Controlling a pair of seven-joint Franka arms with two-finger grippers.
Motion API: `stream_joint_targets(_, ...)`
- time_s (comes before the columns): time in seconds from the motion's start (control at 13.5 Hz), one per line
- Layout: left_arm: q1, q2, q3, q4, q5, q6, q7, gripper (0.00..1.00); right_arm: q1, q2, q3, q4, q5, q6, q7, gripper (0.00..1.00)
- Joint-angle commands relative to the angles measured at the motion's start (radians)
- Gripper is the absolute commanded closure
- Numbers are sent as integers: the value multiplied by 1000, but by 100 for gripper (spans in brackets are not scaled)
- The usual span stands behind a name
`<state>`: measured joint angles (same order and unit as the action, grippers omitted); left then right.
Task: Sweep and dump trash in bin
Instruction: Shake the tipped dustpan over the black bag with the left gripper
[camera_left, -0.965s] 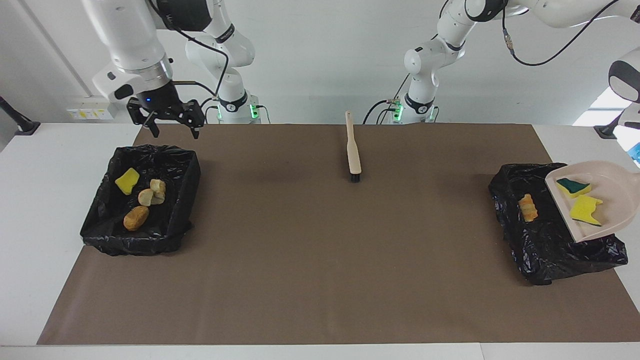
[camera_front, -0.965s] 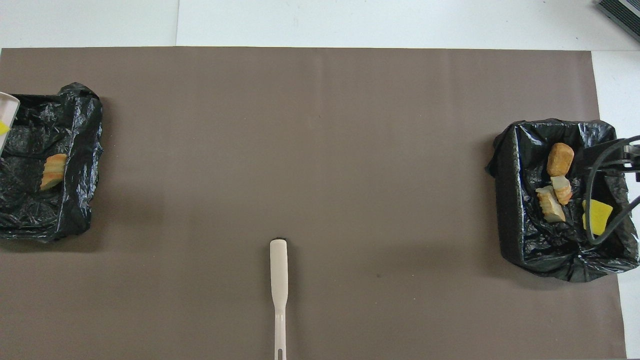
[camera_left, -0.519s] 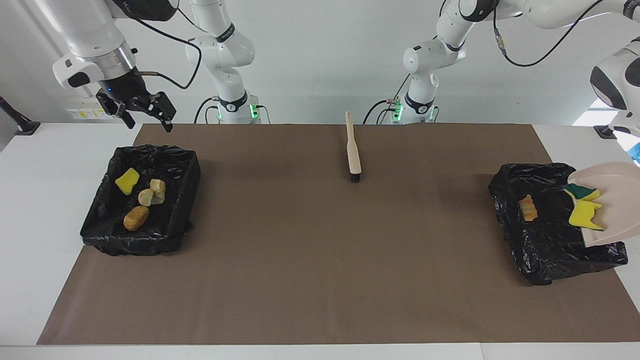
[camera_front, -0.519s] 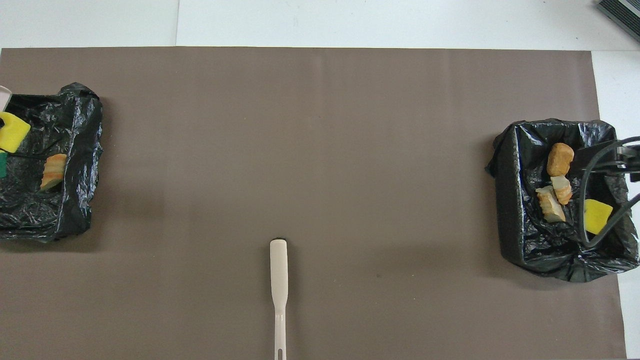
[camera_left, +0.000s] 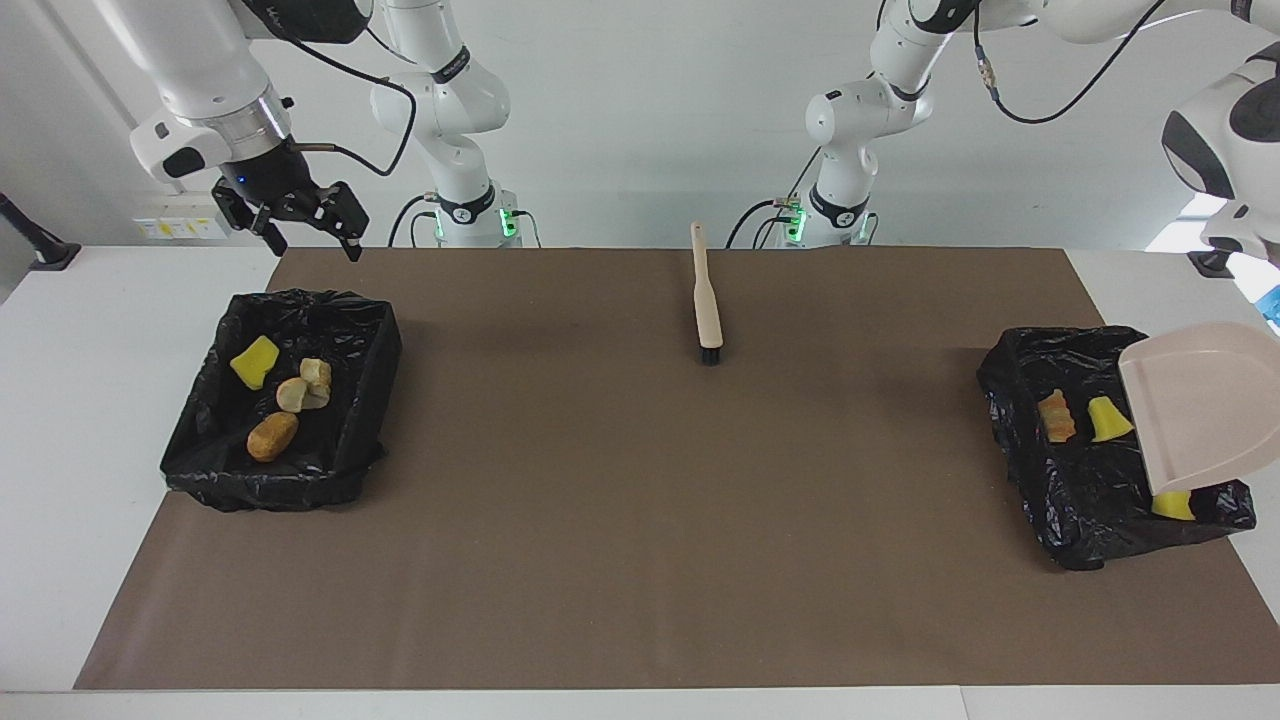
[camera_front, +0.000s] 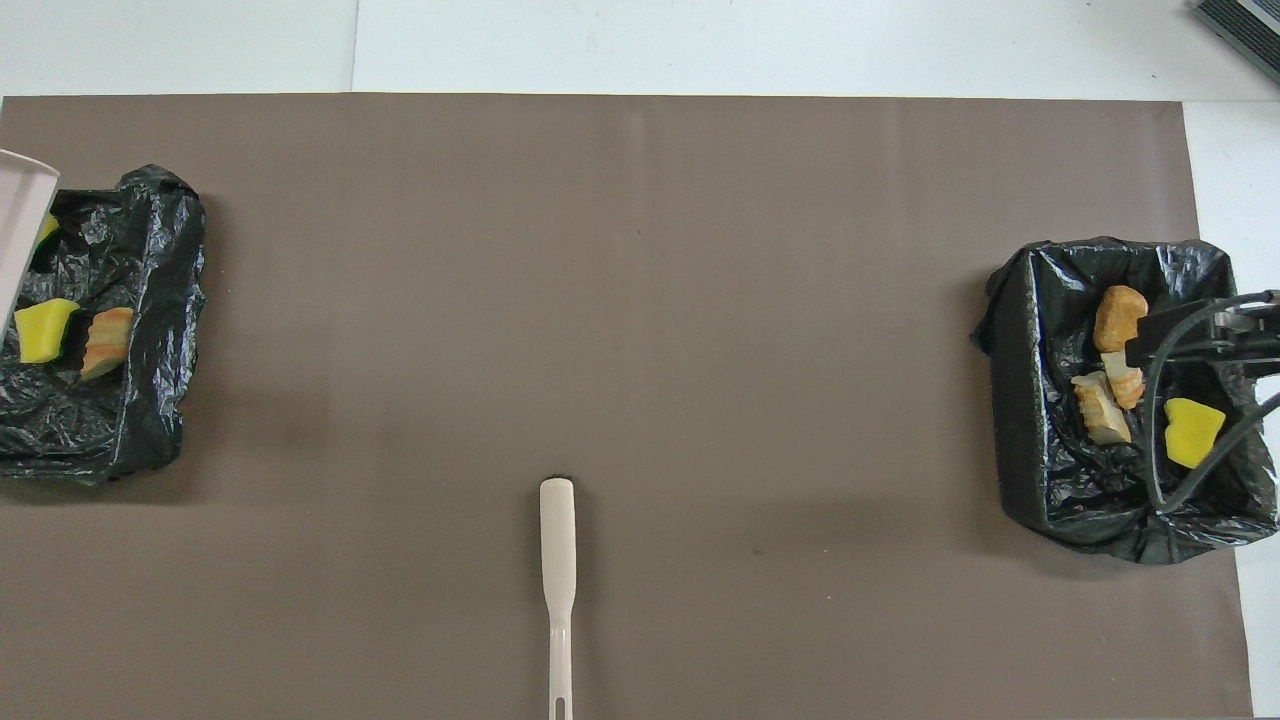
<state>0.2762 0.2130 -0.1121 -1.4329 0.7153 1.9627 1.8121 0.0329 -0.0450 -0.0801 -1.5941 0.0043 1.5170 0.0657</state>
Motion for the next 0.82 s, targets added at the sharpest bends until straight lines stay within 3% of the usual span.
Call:
stream_joint_targets(0.0, -5, -81, 8, -27, -144, -65, -2, 100, -13, -18, 0, -23, 3, 26, -33, 0)
stream_joint_targets(0.22, 1, -118, 15, -33, -371, -126, -20, 100, -11, -19, 0, -23, 9, 19, -33, 0)
stream_joint_targets(0.37, 1, -122, 12, -37, -450, -191, -113, 100, -7, -19, 0, -23, 9, 19, -33, 0)
stream_joint_targets(0.74, -78, -194, 3, -142, -580, -278, -572, 100, -7, -19, 0, -23, 11, 19, -33, 0)
